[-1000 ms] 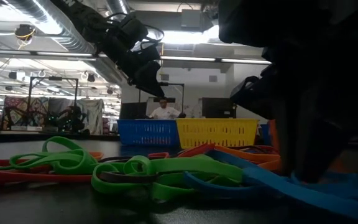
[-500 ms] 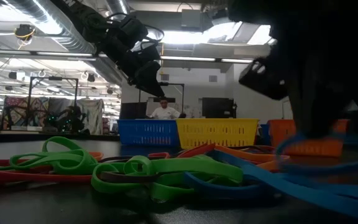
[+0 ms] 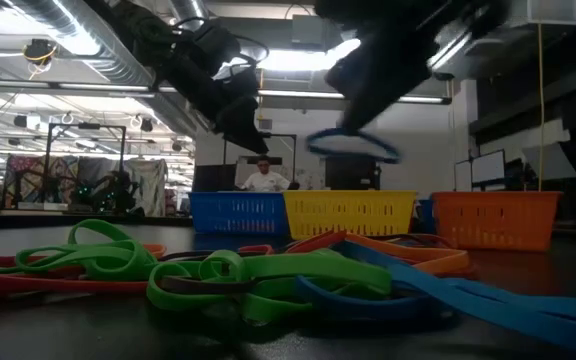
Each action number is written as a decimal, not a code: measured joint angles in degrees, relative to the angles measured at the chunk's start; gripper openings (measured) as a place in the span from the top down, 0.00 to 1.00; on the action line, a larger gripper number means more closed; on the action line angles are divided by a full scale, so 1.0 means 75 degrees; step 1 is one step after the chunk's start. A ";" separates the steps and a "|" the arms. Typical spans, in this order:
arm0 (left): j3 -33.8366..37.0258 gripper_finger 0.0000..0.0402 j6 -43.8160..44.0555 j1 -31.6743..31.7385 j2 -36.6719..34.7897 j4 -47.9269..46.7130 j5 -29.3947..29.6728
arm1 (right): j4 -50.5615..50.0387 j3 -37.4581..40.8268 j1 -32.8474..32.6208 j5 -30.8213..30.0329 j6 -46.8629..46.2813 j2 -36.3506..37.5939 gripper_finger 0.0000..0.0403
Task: Sort rubber bands into baskets
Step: Put the blue rubber band into the transparent orange basket, then put the orange rubber band into the left blue basket
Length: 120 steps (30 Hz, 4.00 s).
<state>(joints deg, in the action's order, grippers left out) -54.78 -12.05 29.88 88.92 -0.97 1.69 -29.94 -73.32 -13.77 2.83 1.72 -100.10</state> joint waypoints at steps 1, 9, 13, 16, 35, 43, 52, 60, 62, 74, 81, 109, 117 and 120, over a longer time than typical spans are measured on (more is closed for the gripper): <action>0.0000 0.65 -0.0040 -0.0056 -0.0027 -0.0017 -0.0001 | 0.0021 0.0000 0.0212 -0.0183 0.0365 0.0045 1.00; 0.0000 0.65 -0.0120 -0.0535 -0.0829 -0.0908 -0.0009 | 0.0638 0.0000 0.2109 -0.1392 0.2431 0.0057 1.00; 0.0000 0.65 0.0367 -0.0789 -0.1404 -0.1587 -0.0008 | 0.1330 0.0006 0.3049 -0.1387 0.2835 0.0024 1.00; 0.0000 0.65 0.0821 -0.1000 -0.1708 -0.2086 -0.0009 | 0.1960 0.0006 0.3686 -0.1285 0.3035 0.0024 1.00; 0.0000 0.65 0.2267 -0.2809 -0.1847 -0.2699 -0.0009 | 0.2732 0.0003 0.5442 0.1058 0.3042 -0.0254 1.00; 0.0000 0.65 0.3002 -0.3422 -0.1841 -0.2702 -0.0006 | 0.3437 0.0003 0.5433 0.1108 0.3039 -0.0929 0.98; 0.0000 0.65 0.3516 -0.4184 -0.1838 -0.2750 0.0000 | 0.3589 0.0003 0.5433 0.1102 0.3022 -0.1063 0.70; 0.0000 0.65 0.3072 -0.5186 -0.1777 -0.2746 0.0006 | 0.3261 0.0003 0.5433 0.1099 0.2773 -0.1063 0.59; 0.0000 0.65 0.2812 -0.5420 -0.1669 -0.2751 0.0006 | 0.3147 0.0003 0.5433 0.1099 0.2494 -0.1063 0.59; 0.0000 0.65 0.0842 -0.6265 0.0054 -0.2641 -0.0041 | 0.2988 0.0003 0.5433 0.1111 0.2316 -0.1060 0.60; 0.0000 0.65 0.0046 -0.6426 0.1051 -0.2638 -0.0423 | 0.2721 0.0003 0.5375 0.1134 0.2316 -0.0731 0.60; -0.0365 0.98 -0.0836 -0.5649 0.1628 -0.2670 -0.0852 | -0.2124 0.0000 0.1840 0.1175 0.0340 0.2361 0.60; -0.0906 0.98 -0.1422 -0.4855 0.1209 -0.2577 -0.0846 | -0.2837 0.0000 0.0736 0.0984 -0.0442 0.2191 0.60; -0.1145 0.99 -0.1542 -0.4539 0.1181 -0.2591 -0.0604 | -0.2799 0.0000 0.0388 0.0841 -0.0809 0.2089 0.60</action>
<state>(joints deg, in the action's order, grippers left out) -63.37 -23.62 -4.16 97.78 -20.40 -2.84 -50.93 -73.32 -10.85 9.13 -4.34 -84.43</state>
